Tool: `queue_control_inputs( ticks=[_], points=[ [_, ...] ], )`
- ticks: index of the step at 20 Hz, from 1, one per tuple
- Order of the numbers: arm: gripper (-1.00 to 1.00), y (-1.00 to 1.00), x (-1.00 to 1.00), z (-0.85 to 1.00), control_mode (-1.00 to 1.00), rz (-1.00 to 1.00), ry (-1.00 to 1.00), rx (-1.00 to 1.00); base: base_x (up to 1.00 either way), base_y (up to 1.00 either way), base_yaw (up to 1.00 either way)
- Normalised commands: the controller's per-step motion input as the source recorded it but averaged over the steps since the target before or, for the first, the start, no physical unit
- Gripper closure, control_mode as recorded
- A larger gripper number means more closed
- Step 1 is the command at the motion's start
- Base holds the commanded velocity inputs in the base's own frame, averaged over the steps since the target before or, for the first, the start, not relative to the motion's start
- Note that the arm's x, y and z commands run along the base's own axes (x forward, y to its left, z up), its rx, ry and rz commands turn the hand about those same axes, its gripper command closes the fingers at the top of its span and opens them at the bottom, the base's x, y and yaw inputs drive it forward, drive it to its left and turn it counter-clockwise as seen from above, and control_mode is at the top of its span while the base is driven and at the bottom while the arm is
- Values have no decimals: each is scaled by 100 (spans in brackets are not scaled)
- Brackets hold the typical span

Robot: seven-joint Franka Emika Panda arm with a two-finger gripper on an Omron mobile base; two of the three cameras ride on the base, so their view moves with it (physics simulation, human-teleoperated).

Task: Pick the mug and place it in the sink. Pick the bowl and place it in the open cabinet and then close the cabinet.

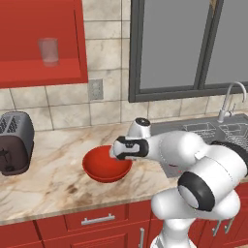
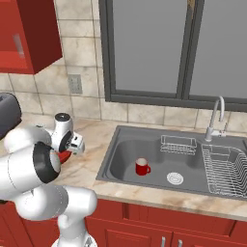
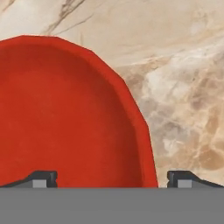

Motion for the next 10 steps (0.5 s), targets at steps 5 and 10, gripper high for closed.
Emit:
queue_control_inputs(
  ticks=[5,10],
  points=[
    [100,67,30,-40,-100,0,1,0,0,0,0],
    [100,21,1,-31,-100,0,0,3,0,0,0]
  ],
)
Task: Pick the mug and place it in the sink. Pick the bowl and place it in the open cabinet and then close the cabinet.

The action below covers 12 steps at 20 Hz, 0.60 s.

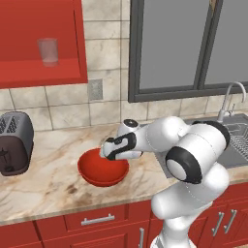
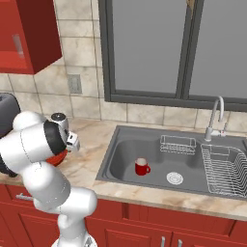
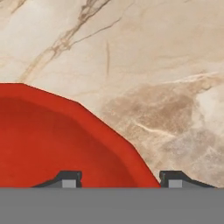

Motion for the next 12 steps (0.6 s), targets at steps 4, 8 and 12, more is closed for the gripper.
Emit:
queue_control_inputs(
  ticks=[4,8,12],
  points=[
    [100,5,-3,-22,-100,0,0,6,0,0,0],
    [100,0,-24,0,-100,0,5,13,0,0,0],
    [100,-27,-55,36,-100,-8,7,4,0,0,0]
  ],
)
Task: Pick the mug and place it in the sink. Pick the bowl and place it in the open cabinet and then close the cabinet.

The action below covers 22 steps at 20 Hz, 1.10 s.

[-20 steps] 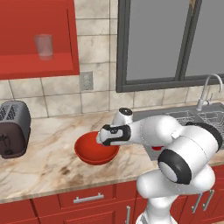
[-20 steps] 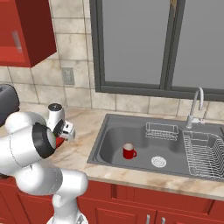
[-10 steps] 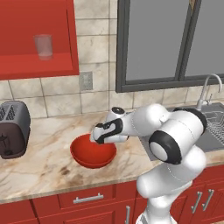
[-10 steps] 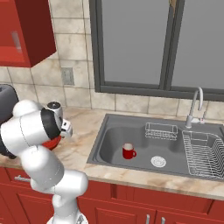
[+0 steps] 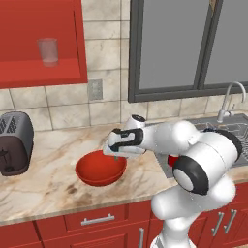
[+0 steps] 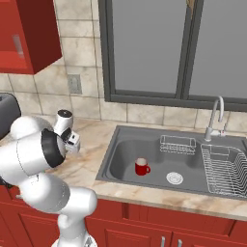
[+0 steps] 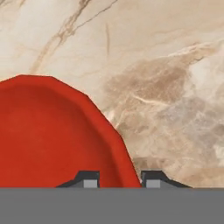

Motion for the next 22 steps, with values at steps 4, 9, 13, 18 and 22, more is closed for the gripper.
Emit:
queue_control_inputs(
  ticks=[4,9,13,18,22],
  points=[
    [100,-39,-69,57,-100,-11,6,0,0,0,0],
    [100,-43,-50,70,-100,-11,5,0,0,0,0],
    [100,-41,-36,79,-100,-10,0,0,0,0,0],
    [100,-33,-27,60,-100,-15,0,0,0,0,0],
    [100,-9,-19,47,-100,-18,-6,0,0,0,0]
  ],
)
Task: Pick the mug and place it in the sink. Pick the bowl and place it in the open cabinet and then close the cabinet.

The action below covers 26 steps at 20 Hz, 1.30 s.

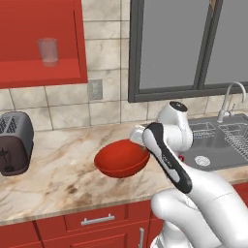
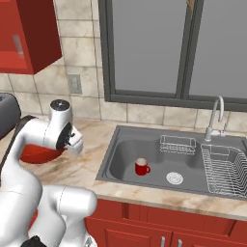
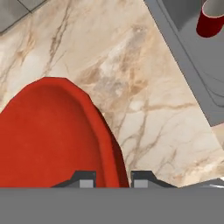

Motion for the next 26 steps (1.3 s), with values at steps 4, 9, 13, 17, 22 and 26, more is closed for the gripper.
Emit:
queue_control_inputs(
  ticks=[4,9,13,17,22,26],
  points=[
    [100,0,-14,33,-100,-33,-12,0,0,0,0],
    [100,0,-21,30,-100,-39,-8,0,0,0,0],
    [100,-4,-35,19,-100,-32,-4,0,0,0,0],
    [100,-6,-36,23,-100,-25,-1,0,0,0,0],
    [100,-6,-36,32,-100,-17,-3,4,0,0,0],
    [100,-8,-35,35,-100,-12,-2,9,0,0,0]
  ],
)
